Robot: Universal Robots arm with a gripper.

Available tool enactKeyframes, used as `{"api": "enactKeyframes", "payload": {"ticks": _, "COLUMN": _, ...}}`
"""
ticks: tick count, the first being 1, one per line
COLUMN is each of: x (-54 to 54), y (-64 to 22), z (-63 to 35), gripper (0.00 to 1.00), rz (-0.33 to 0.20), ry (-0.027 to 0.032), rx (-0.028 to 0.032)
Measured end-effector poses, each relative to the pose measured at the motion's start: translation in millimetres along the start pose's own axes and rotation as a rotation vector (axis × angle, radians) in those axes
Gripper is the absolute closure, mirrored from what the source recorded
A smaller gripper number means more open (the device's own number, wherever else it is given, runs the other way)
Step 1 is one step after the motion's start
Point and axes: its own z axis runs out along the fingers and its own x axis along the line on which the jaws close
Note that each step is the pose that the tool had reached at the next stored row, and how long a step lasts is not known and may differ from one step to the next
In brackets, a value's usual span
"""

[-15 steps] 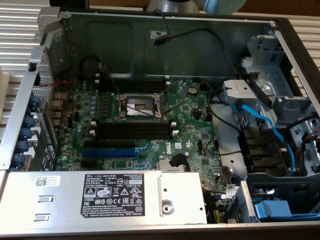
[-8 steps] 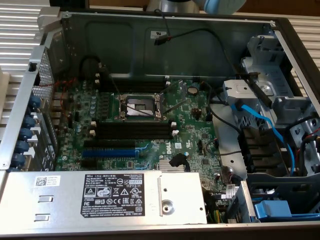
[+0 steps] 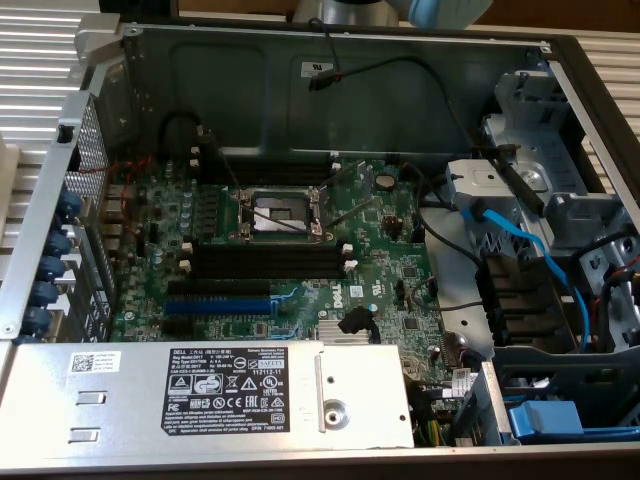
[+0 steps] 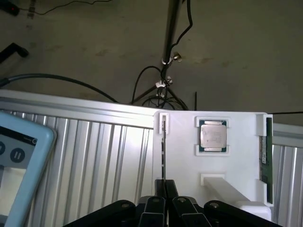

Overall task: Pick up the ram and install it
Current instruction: 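Pick up the ram and move it above insertion slot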

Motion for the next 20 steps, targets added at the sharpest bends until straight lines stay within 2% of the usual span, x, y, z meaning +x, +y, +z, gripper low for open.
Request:
{"api": "enactKeyframes", "payload": {"ticks": 7, "x": 0.1, "y": -1.5, "z": -0.6, "gripper": 0.88, "rz": 0.0, "ry": 0.0005, "rx": 0.0003}}
{"api": "enactKeyframes", "payload": {"ticks": 14, "x": 2.2, "y": -13.9, "z": -4.8, "gripper": 0.88, "rz": 0.0, "ry": -0.0022, "rx": 0.0115}}
{"api": "enactKeyframes", "payload": {"ticks": 20, "x": 3.1, "y": -20.4, "z": -10.0, "gripper": 0.88, "rz": 0.0, "ry": -0.0013, "rx": 0.0215}}
